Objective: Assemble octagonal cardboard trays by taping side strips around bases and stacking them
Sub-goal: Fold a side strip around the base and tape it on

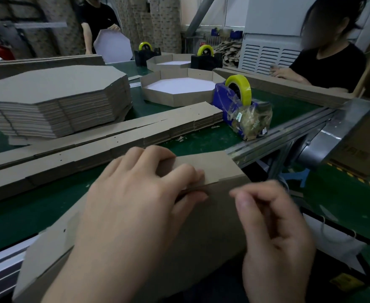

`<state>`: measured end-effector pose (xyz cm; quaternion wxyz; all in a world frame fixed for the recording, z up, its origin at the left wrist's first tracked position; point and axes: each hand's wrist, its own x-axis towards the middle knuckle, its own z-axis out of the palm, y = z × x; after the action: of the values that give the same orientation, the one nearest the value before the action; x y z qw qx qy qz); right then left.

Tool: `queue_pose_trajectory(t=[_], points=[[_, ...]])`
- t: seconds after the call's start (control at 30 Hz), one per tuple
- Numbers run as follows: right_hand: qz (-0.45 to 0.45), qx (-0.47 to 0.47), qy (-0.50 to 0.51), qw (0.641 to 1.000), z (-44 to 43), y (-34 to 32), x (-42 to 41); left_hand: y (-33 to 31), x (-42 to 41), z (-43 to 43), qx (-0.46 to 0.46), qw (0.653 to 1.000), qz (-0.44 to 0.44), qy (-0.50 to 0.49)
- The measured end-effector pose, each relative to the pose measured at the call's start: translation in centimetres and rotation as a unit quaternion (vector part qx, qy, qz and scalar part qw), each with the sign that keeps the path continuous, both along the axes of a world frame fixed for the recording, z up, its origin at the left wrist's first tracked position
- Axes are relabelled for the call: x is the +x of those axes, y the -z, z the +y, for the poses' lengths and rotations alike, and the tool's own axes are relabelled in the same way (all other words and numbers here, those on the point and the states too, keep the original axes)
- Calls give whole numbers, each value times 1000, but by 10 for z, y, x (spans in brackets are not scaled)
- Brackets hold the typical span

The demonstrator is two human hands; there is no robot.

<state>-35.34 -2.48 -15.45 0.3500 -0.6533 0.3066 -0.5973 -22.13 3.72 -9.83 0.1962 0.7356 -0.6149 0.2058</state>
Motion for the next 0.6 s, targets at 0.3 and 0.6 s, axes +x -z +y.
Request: queue_pose_trajectory(t=[0.3,0.6], points=[[275,-203,0,940,-40,-19,11,-1,0,7,11,999,-34,3],[254,-239,-86,933,-68,-6,-9,26,59,41,81,979,184,26]])
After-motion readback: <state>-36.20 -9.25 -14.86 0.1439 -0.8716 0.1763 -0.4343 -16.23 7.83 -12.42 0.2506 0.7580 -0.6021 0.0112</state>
